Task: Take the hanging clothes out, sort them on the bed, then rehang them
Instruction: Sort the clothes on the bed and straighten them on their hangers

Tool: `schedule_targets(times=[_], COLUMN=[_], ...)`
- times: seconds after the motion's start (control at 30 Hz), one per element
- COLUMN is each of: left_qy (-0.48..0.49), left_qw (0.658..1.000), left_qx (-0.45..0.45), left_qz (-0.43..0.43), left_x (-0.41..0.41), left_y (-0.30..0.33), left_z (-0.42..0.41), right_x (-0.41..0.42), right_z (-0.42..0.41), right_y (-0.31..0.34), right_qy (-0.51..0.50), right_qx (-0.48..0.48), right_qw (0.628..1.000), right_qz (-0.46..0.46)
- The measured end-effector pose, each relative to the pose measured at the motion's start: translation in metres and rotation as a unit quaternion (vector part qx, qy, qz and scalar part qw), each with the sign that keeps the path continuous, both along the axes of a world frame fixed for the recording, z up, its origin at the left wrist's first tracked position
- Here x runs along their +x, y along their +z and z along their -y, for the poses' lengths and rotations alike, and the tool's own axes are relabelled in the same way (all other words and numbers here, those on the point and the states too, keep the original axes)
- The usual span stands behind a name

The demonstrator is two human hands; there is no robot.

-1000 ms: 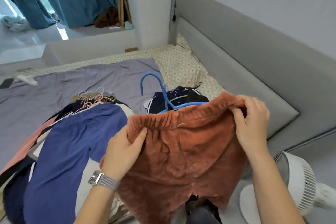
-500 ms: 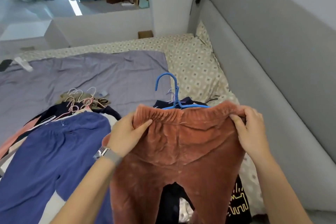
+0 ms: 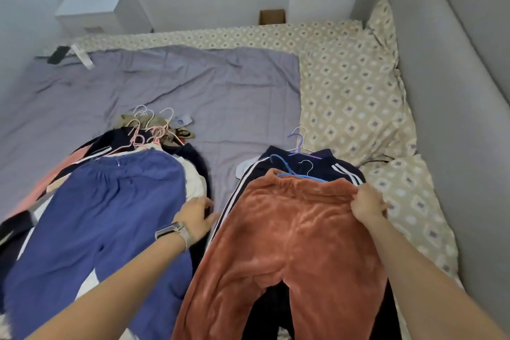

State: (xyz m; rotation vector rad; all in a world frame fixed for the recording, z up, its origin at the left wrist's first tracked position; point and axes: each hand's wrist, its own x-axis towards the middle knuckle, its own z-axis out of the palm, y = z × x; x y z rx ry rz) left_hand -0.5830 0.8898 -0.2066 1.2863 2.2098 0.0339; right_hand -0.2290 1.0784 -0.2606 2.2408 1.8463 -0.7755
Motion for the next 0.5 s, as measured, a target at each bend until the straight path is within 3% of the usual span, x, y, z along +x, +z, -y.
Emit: schedule_targets(times=[0.07,0.23,0.4,0.5], left_qy=[0.018,0.103,0.111,0.114], left_qw=[0.999,0.988,0.988,0.989], left_qx=[-0.035,-0.109,-0.105,-0.093], left_qz=[0.013,0.026,-0.007,-0.007], left_x=[-0.017,-0.050,-0.066,-0.076], left_y=[-0.012,-0.021,-0.019,-0.012], left_z=[0.019,0.052,0.073,0.084], right_x=[0.000,-0.014,-0.046,-0.114], right_z=[0.001,0.017,0.018,0.050], right_y=[-0.010,-0.009,-0.031,0.010], right_qy=[-0.026,0.057,0.196,0.232], right_qx=[-0.007,-0.048,-0.037,-0.065], right_qw=[1.000,0.997,0.980,0.969], right_qz=[-0.016,0.024,0.022,-0.051])
